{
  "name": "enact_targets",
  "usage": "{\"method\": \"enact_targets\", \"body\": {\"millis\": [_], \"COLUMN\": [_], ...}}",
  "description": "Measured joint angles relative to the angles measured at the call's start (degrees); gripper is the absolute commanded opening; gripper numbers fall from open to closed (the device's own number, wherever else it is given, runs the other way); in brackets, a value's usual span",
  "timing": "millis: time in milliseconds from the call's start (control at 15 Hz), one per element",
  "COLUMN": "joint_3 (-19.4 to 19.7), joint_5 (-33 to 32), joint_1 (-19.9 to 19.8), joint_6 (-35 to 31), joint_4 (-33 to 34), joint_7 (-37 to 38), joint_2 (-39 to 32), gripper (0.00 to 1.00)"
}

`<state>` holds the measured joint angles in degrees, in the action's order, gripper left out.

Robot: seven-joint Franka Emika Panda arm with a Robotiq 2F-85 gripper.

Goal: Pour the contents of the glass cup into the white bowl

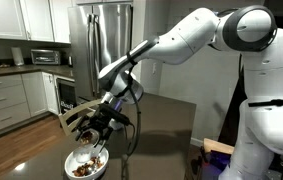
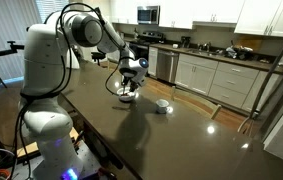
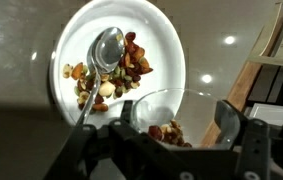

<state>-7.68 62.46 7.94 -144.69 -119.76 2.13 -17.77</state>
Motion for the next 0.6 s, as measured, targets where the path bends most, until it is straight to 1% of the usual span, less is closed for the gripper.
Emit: {"method": "enact_targets", "body": {"millis": [333, 600], "joint_3": [-1.67, -2.98], "joint_5": [0.89, 3.53], "joint_1": [0.04, 0.04], "joint_6": [-4.6, -8.34], "joint_4": [-2.46, -2.82], "joint_7": [-4.17, -8.21], "joint_2": [1.18, 1.22], "gripper": [0.59, 0.59]}}
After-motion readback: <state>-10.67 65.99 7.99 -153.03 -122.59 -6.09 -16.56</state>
